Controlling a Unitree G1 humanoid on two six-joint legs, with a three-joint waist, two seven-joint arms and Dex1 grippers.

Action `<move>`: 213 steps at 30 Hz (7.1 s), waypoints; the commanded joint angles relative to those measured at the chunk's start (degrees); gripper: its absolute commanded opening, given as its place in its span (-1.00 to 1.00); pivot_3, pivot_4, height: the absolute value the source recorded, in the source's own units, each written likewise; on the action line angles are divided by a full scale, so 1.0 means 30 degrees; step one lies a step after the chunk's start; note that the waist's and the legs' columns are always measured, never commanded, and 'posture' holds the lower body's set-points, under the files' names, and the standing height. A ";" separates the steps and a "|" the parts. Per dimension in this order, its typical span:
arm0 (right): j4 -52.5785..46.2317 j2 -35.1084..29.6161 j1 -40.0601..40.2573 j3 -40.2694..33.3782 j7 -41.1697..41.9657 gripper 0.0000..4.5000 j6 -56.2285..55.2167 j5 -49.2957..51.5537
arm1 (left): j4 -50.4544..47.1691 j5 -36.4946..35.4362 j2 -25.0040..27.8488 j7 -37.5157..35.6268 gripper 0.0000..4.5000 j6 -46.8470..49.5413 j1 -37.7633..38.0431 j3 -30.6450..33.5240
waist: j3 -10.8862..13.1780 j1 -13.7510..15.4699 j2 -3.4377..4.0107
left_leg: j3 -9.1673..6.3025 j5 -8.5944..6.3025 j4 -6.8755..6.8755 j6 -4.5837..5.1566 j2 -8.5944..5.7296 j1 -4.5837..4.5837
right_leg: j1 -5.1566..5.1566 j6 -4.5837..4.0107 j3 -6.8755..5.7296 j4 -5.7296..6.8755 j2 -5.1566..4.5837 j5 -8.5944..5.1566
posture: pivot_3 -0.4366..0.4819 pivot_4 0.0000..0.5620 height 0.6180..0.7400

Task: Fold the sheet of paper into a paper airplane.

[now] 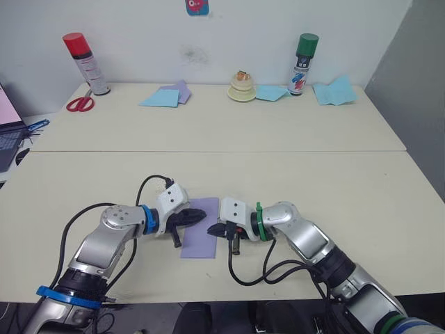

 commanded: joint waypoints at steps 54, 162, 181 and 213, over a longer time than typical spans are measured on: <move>0.4387 0.0976 0.0917 -0.0627 -0.0264 -0.98 -0.4878 -0.1088 | 0.2748 0.1041 -0.0637 -0.0581 -1.00 -0.0716 -0.0053 -0.1091 | -0.0184 0.0193 0.0090 | 0.0013 -0.0003 -0.0062 0.0000 -0.0008 0.0269 | 0.0236 -0.0076 0.0037 -0.0026 0.0000 -0.0041 | -0.05 -0.47 0.75; -0.9410 -0.4410 0.1649 -0.2005 0.1787 -0.98 0.1435 0.2400 | -0.2099 -0.1414 0.3844 -0.2634 -1.00 -0.0187 0.3393 0.3227 | 0.0023 0.0203 -0.0086 | -0.0021 -0.0055 -0.0267 -0.0070 0.0010 -0.0073 | -0.0169 -0.0196 -0.0023 -0.0027 0.0008 -0.0227 | -0.05 -0.47 0.75; -1.0334 -0.5464 0.2263 -0.2241 0.1690 -0.98 0.1923 0.3019 | -0.4603 -0.3451 0.3373 -0.3092 -1.00 0.1822 0.2194 0.2810 | 0.0024 0.0198 -0.0086 | -0.0045 -0.0059 -0.0088 -0.0064 0.0014 -0.0125 | -0.0148 -0.0153 -0.0040 0.0015 0.0011 -0.0199 | -0.05 -0.47 0.75; -1.1789 -0.7570 -0.1770 -0.0644 0.1630 -0.98 0.5706 0.3590 | -0.3986 -0.0478 -0.0810 -0.1856 -1.00 0.1934 -0.2668 -0.2909 | 0.0026 0.0214 -0.0082 | -0.0094 -0.0058 -0.0018 -0.0062 -0.0002 -0.0088 | -0.0053 -0.0109 -0.0049 0.0018 0.0033 -0.0169 | -0.05 -0.47 0.75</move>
